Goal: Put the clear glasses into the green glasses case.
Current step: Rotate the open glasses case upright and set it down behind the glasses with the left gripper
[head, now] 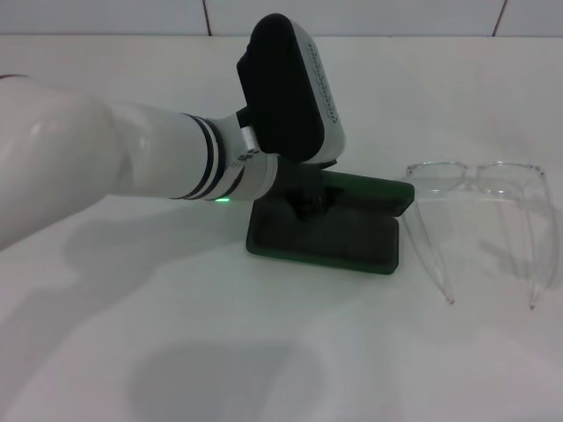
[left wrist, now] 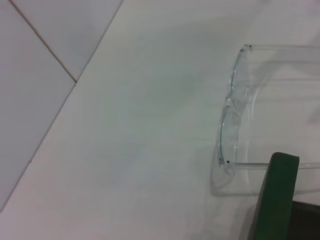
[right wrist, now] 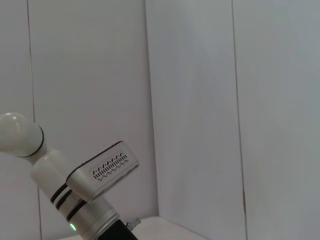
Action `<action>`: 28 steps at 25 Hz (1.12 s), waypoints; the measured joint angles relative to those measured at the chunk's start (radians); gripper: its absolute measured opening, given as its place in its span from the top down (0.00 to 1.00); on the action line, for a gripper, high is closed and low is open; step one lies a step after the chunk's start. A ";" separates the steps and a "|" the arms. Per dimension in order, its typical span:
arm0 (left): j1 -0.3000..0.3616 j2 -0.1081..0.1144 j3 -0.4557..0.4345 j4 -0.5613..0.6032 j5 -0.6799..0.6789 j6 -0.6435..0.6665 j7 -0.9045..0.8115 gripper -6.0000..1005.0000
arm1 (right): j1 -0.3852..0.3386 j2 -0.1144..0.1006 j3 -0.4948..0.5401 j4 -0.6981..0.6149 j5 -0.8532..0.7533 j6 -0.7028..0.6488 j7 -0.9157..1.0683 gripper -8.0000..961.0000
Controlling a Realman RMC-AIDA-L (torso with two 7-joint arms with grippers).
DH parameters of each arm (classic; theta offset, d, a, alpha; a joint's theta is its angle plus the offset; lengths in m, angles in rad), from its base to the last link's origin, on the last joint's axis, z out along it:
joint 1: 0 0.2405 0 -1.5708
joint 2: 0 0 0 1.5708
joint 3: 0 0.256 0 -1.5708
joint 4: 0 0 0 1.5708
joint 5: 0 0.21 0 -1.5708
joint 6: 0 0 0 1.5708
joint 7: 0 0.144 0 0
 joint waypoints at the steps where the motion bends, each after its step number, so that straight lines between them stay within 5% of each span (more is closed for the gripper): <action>1: 0.003 0.001 0.000 0.005 0.000 0.000 -0.003 0.68 | 0.000 0.000 0.000 0.000 0.000 0.000 0.000 0.23; 7: 0.024 0.003 0.005 0.028 0.006 0.008 0.002 0.68 | 0.000 0.000 0.000 0.000 0.000 -0.001 0.002 0.23; 15: 0.029 0.002 0.024 0.029 0.032 0.013 0.002 0.44 | 0.001 0.000 0.000 0.000 -0.001 -0.001 0.004 0.23; 28: 0.044 0.004 0.026 0.056 0.043 0.066 0.003 0.31 | 0.006 0.000 0.000 0.000 -0.003 -0.001 0.004 0.24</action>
